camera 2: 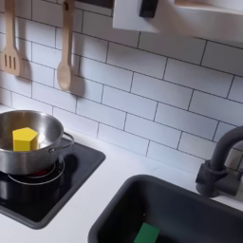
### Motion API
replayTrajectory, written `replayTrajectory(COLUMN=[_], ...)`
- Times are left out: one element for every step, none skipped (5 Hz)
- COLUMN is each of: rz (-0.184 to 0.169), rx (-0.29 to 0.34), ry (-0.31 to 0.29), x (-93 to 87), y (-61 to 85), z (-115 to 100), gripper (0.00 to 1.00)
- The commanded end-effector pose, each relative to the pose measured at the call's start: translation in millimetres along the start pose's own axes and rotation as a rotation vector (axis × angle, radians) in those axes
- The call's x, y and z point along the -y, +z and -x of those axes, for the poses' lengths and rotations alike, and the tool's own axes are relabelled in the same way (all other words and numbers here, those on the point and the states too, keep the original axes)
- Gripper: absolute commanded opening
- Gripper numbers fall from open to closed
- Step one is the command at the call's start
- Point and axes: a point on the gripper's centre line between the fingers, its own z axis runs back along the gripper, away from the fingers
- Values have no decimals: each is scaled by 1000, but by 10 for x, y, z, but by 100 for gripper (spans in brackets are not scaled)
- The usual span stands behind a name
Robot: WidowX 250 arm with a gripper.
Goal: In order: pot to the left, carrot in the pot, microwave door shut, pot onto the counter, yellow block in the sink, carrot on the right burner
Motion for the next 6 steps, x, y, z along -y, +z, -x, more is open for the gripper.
replayTrajectory(rz=[-5,12,23,26,47,57], rx=[-13,-57,-71,-101,-152,-183], ry=[-3,-10,-24,-35,-47,-57], x=[-21,-1,70,62,54,63], y=[63,3,100,152,125,131], z=[99,291,396,547,696,813], gripper=[0,0,0,0,0,0])
